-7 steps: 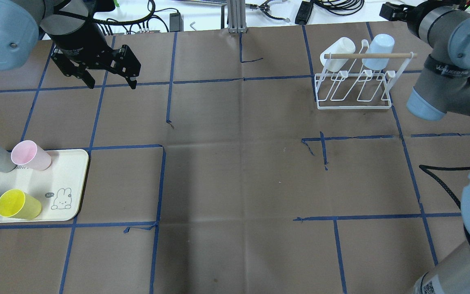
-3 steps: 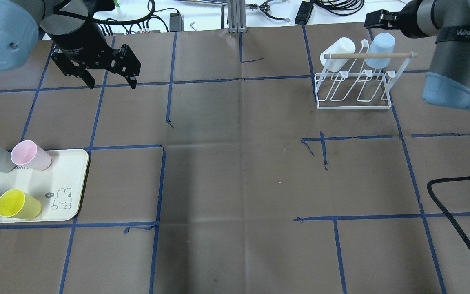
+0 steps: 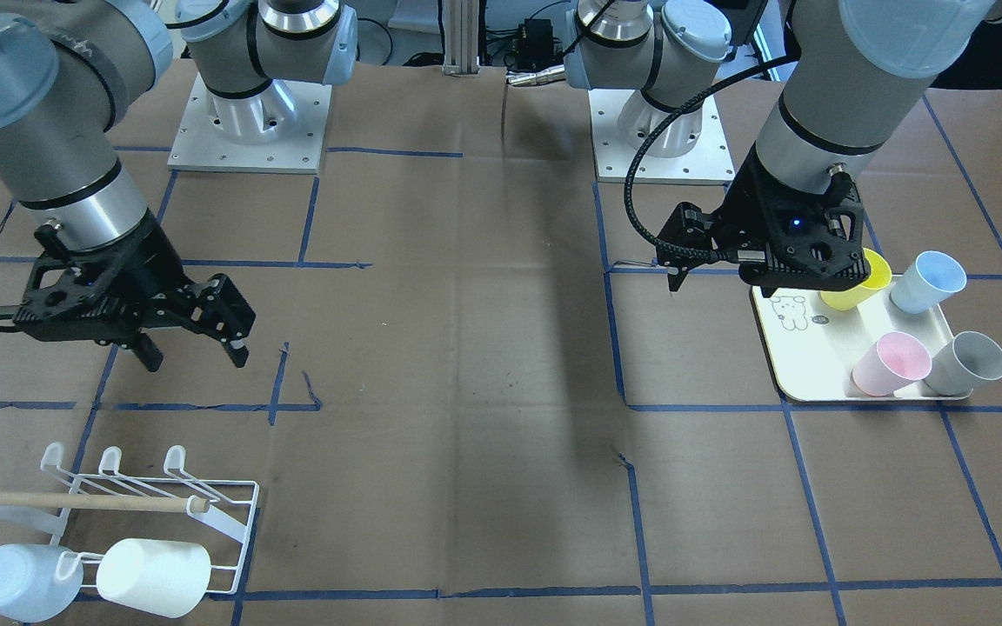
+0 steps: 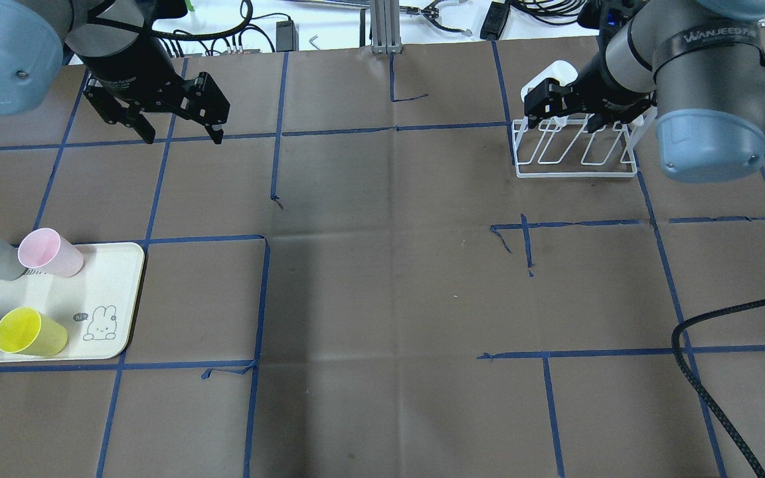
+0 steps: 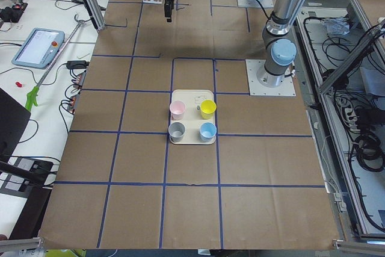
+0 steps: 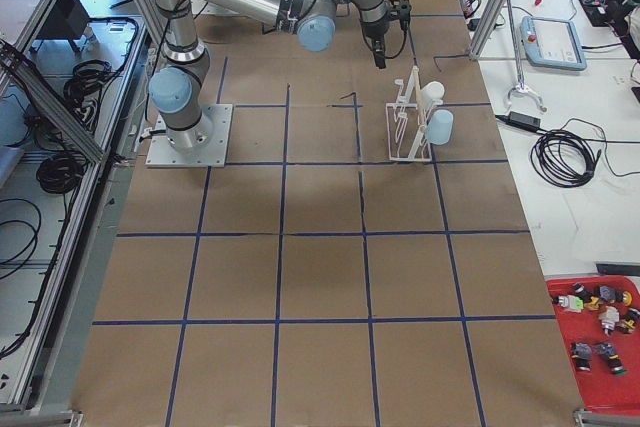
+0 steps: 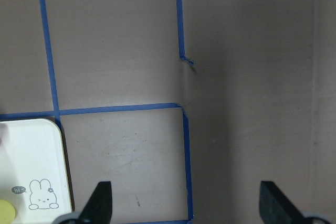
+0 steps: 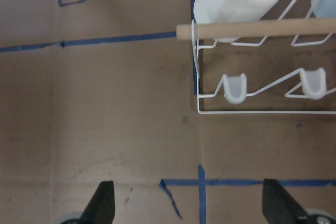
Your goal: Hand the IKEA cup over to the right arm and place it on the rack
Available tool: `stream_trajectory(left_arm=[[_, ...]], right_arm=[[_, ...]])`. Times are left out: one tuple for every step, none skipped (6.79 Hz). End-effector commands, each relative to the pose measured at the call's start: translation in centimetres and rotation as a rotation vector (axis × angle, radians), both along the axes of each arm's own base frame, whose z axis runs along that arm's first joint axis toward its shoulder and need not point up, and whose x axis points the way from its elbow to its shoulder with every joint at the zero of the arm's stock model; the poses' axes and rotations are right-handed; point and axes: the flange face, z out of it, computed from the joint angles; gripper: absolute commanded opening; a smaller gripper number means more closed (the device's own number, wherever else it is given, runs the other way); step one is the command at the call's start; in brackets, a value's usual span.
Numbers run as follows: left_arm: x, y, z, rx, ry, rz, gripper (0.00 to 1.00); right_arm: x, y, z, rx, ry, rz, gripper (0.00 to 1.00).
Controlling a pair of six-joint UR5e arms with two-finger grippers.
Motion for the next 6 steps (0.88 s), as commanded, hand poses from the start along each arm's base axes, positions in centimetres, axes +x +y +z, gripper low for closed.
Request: stream_trajectory(left_arm=[[0.0,0.0,0.0,0.000,0.000,0.000,1.00],[0.0,0.0,0.0,0.000,0.002,0.000,1.00],[0.0,0.0,-0.1,0.004,0.000,0.000,1.00],[0.0,0.0,-0.1,0.002,-0.001,0.000,1.00],[0.0,0.0,0.0,0.001,-0.001,0.000,1.00],[0.0,0.0,-0.1,0.002,-0.001,0.002,1.00]], right_arm=[[2.4,3.9,3.5,0.207,0.118,0.053,1.00],[2.6,4.4,6.2,0.222,0.108,0.041,1.00],[3.8,5.6,8.1,0.194,0.110,0.061,1.00],[4.7,7.7,10.6,0.141,0.112,0.073,1.00],[4.8,8.3,10.5,0.155,0.110,0.033,1.00],[4.7,8.7,9.9,0.175,0.112,0.012,1.00]])
